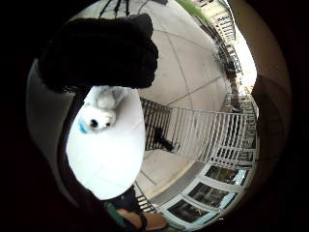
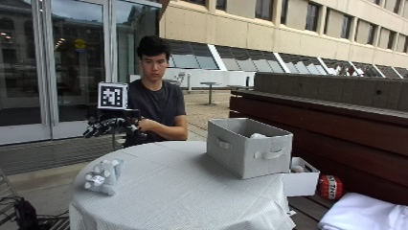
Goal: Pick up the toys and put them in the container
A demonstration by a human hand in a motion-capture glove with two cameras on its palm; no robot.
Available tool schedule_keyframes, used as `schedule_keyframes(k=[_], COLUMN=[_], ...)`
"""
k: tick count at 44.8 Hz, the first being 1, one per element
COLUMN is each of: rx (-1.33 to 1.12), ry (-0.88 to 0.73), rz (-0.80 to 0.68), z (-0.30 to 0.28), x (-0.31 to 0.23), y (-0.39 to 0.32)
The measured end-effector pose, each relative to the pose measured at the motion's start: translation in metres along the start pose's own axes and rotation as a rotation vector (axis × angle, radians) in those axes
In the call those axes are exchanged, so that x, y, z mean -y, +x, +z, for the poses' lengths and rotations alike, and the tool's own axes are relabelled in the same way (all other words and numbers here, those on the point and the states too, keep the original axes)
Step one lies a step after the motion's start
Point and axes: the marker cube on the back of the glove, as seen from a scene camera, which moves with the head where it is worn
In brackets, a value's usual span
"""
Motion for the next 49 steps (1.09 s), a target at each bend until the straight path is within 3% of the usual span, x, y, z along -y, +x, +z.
schedule_keyframes(k=[25,39,49], rx=[0.061,-0.045,-0.188], ry=[-0.219,-0.371,-0.373], rz=[0.010,-0.003,-0.044], z=[0.116,0.134,0.128], x=[-0.002,-0.008,-0.014], y=[0.029,0.026,0.030])
